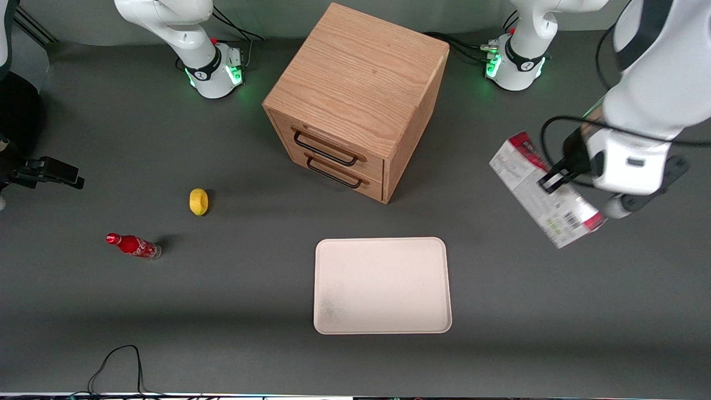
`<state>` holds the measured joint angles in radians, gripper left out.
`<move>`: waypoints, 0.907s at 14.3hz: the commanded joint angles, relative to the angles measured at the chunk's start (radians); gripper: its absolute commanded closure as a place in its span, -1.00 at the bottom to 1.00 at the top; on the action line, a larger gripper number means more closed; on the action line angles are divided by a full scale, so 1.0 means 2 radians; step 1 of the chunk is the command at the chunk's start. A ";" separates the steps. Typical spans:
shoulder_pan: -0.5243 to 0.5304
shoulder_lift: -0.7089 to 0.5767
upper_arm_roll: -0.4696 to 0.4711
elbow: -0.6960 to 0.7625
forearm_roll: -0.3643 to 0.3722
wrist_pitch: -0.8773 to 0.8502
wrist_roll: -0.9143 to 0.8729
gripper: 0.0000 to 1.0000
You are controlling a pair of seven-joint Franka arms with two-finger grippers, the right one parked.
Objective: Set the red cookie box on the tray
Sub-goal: 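Lift the cookie box with the left gripper and carry it toward the tray, then lower the cookie box onto the tray's edge with the left gripper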
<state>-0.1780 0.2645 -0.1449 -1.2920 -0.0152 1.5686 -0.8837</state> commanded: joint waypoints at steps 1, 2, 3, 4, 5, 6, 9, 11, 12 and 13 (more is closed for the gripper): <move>-0.015 0.081 -0.017 0.119 0.005 -0.033 0.018 1.00; -0.018 0.106 -0.023 0.142 0.005 -0.032 0.028 1.00; -0.026 0.127 -0.026 0.168 0.007 -0.033 0.051 1.00; -0.037 0.140 -0.023 0.186 0.007 -0.030 0.074 1.00; -0.041 0.149 -0.022 0.194 0.008 -0.022 0.090 1.00; -0.044 0.155 -0.023 0.197 0.017 -0.015 0.110 1.00; -0.070 0.165 -0.020 0.198 0.052 0.003 0.182 1.00; -0.079 0.173 -0.018 0.197 0.067 0.007 0.203 1.00; -0.079 0.183 -0.018 0.195 0.068 0.008 0.201 1.00; -0.079 0.197 -0.019 0.193 0.067 0.008 0.199 1.00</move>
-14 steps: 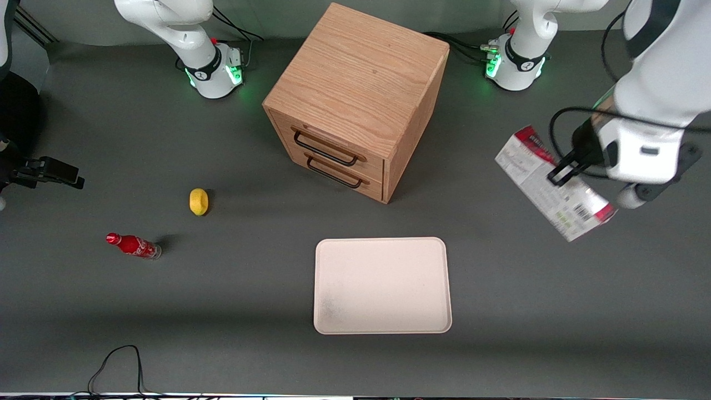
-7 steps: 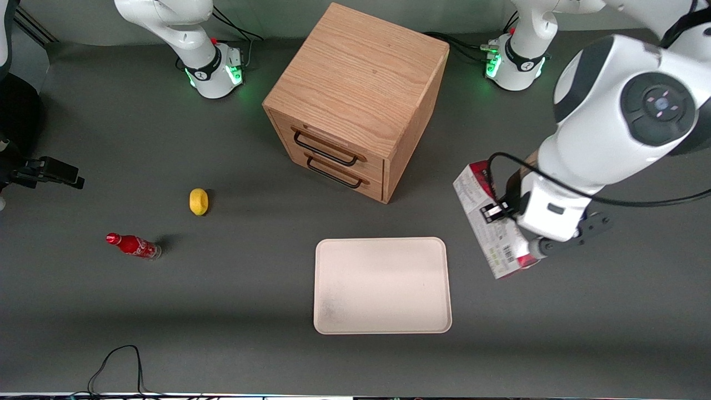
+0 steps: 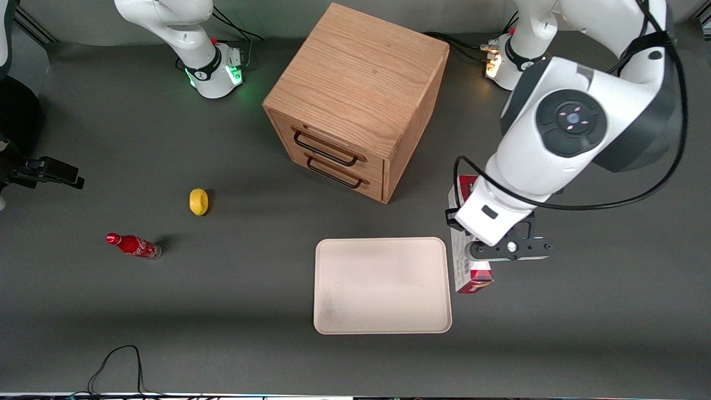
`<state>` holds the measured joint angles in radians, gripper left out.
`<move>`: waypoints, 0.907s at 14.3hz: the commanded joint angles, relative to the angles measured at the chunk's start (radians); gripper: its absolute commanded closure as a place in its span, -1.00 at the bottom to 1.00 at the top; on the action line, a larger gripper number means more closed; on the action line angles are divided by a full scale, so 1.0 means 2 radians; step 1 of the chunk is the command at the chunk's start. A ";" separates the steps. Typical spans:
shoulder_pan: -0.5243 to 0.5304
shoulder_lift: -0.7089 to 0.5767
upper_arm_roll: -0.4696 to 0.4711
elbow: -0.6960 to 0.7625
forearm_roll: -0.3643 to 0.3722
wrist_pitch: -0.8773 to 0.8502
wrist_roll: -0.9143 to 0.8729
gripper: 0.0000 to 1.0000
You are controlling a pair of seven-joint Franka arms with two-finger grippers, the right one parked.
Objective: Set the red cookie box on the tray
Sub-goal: 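Lower the cookie box onto the tray's edge with the left gripper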
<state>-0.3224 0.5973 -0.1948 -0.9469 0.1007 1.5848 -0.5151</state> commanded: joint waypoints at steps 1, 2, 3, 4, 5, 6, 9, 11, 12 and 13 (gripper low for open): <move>-0.008 0.044 0.006 0.019 0.009 0.005 0.013 1.00; -0.008 0.058 0.006 0.018 0.009 0.016 0.010 1.00; -0.006 0.069 0.005 0.016 0.009 0.030 0.010 1.00; -0.006 0.082 0.005 0.013 0.009 0.045 0.010 1.00; -0.006 0.095 0.005 0.009 0.009 0.055 0.010 1.00; -0.005 0.105 0.006 0.007 0.008 0.063 0.009 1.00; -0.004 0.141 0.007 0.006 0.009 0.106 -0.028 1.00; -0.005 0.161 0.014 0.002 0.011 0.132 -0.029 1.00; -0.005 0.167 0.015 -0.004 0.013 0.146 -0.026 1.00; -0.004 0.170 0.015 -0.010 0.014 0.161 -0.024 1.00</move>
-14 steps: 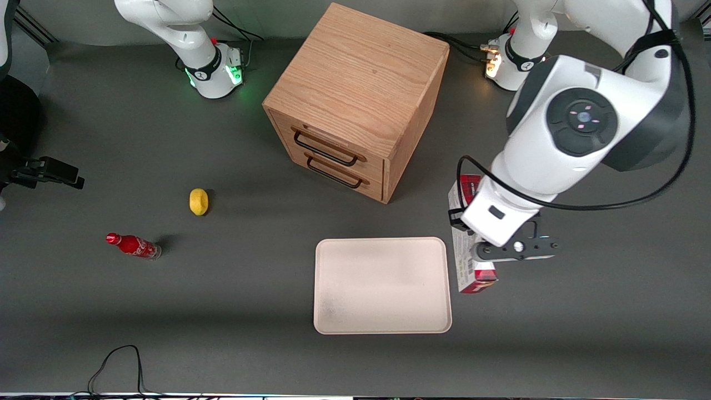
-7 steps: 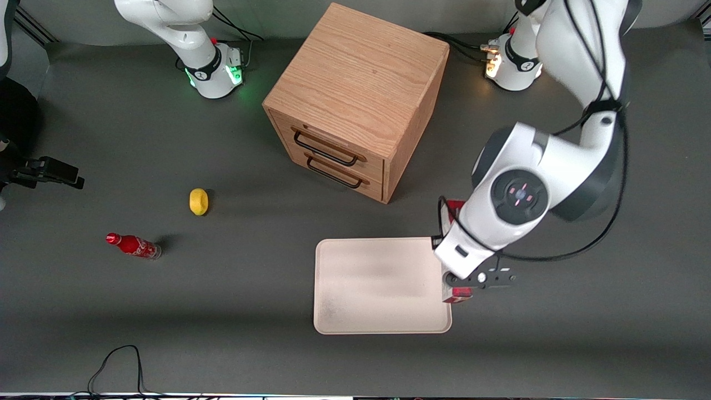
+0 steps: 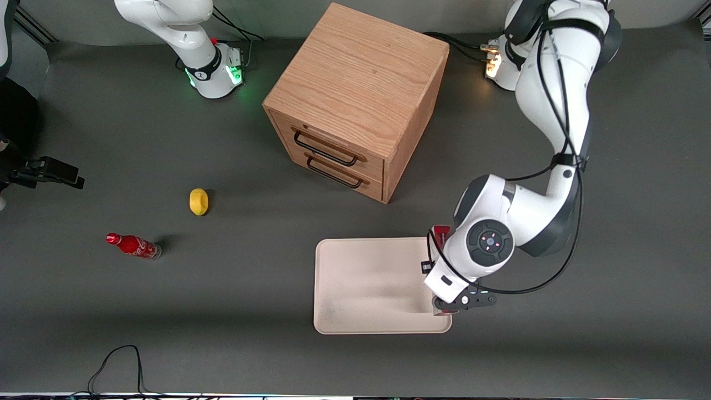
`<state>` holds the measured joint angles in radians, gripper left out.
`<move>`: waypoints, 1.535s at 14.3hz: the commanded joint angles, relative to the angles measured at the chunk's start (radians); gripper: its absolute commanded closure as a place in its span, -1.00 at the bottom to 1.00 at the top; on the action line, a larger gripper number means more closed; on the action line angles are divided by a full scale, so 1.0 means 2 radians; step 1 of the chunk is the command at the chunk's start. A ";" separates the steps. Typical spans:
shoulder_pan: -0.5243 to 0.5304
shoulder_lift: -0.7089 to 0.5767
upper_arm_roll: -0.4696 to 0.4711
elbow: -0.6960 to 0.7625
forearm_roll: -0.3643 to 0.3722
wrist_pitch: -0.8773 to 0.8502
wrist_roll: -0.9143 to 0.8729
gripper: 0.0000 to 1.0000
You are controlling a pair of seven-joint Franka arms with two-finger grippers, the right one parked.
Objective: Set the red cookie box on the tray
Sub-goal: 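Lower the cookie box onto the tray's edge with the left gripper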
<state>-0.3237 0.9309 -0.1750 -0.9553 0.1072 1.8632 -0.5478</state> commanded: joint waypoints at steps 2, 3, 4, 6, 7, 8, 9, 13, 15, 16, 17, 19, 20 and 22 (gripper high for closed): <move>-0.005 0.008 0.005 -0.019 0.023 0.048 -0.007 1.00; -0.005 0.010 0.005 -0.022 0.023 0.053 -0.008 1.00; -0.005 0.013 0.005 -0.022 0.024 0.057 -0.008 1.00; -0.005 0.015 0.005 -0.026 0.024 0.059 -0.010 1.00; -0.006 0.015 0.005 -0.029 0.024 0.059 -0.011 1.00; -0.006 0.017 0.005 -0.030 0.024 0.059 -0.012 1.00; -0.006 0.018 0.005 -0.033 0.024 0.060 -0.013 1.00; -0.005 0.017 0.005 -0.036 0.024 0.068 -0.014 -0.99; -0.005 0.015 0.005 -0.036 0.025 0.068 -0.027 -1.00; -0.006 0.013 0.005 -0.036 0.025 0.065 -0.028 -1.00; -0.005 0.009 0.005 -0.035 0.025 0.062 -0.027 -1.00; -0.004 -0.007 0.005 -0.035 0.038 0.050 -0.025 -1.00; -0.004 -0.015 0.005 -0.032 0.041 0.035 -0.025 -1.00; -0.006 -0.039 0.005 -0.028 0.048 -0.009 -0.024 -1.00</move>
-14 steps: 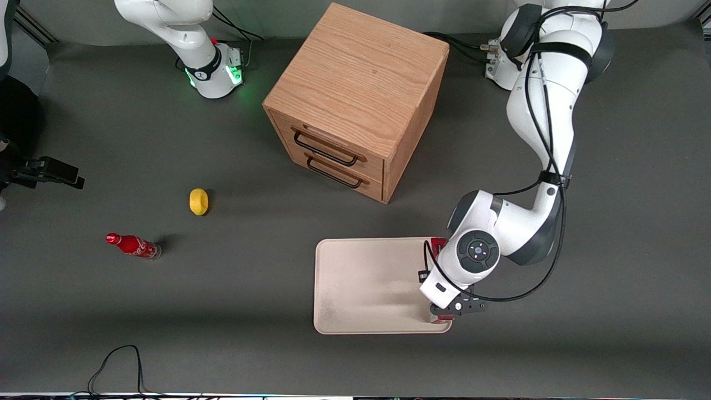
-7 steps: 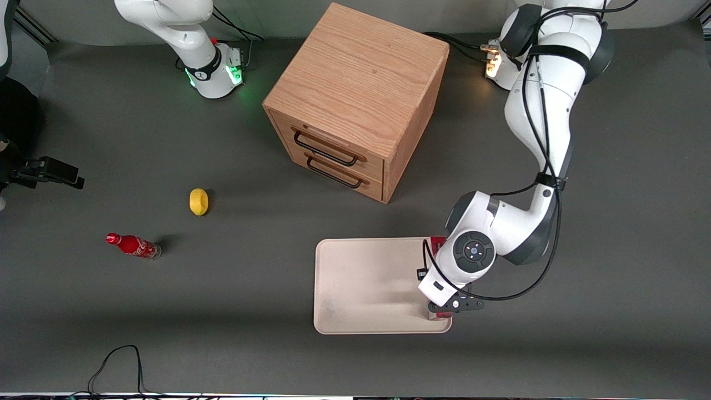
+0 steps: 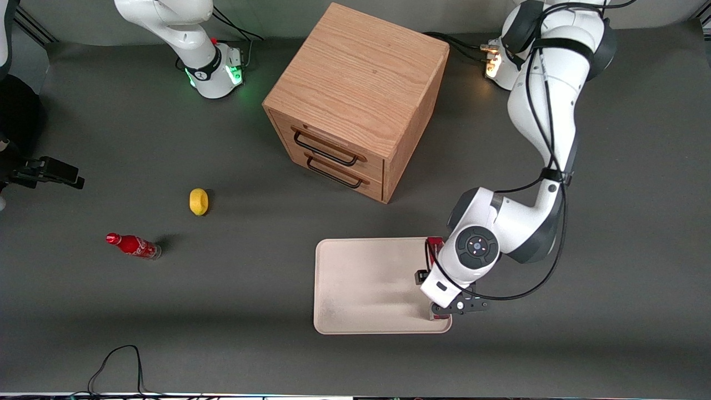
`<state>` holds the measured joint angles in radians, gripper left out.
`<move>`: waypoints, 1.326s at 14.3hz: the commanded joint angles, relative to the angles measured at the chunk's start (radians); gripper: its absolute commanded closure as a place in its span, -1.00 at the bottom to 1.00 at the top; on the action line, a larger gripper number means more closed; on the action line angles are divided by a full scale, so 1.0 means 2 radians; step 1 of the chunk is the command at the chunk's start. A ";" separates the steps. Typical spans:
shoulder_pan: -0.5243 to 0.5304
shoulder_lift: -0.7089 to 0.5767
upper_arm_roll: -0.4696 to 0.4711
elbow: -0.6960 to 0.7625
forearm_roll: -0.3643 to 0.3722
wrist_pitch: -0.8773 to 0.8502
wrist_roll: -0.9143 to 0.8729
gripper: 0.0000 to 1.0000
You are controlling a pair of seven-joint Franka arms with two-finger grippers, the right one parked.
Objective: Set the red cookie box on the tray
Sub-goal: 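Open the left gripper and raise it away from the tray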
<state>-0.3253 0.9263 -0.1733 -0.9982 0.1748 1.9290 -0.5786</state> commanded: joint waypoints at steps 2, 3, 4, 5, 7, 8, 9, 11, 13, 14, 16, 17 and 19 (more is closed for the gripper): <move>-0.006 -0.078 -0.001 -0.006 0.017 -0.091 -0.009 -1.00; -0.006 -0.104 -0.004 -0.006 0.013 -0.114 -0.011 -1.00; -0.006 -0.136 -0.002 -0.006 0.012 -0.134 -0.010 -1.00; -0.006 -0.158 -0.005 -0.006 0.009 -0.153 -0.011 -1.00; -0.006 -0.195 -0.011 -0.006 0.008 -0.193 -0.013 -1.00; -0.006 -0.211 -0.015 -0.006 0.008 -0.211 -0.012 -1.00; -0.005 -0.228 -0.017 -0.006 0.008 -0.226 -0.009 -1.00; 0.002 -0.260 -0.014 -0.012 0.005 -0.254 -0.001 -1.00; 0.023 -0.292 -0.012 -0.044 -0.014 -0.266 0.024 -1.00; 0.042 -0.316 -0.012 -0.072 -0.021 -0.265 0.034 -1.00; 0.075 -0.362 -0.012 -0.134 -0.034 -0.254 0.076 -1.00; 0.093 -0.383 -0.012 -0.165 -0.035 -0.244 0.099 -1.00; 0.123 -0.420 -0.010 -0.226 -0.047 -0.218 0.124 -1.00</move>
<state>-0.1339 0.2218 -0.1962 -1.2455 0.1153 1.4165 -0.3899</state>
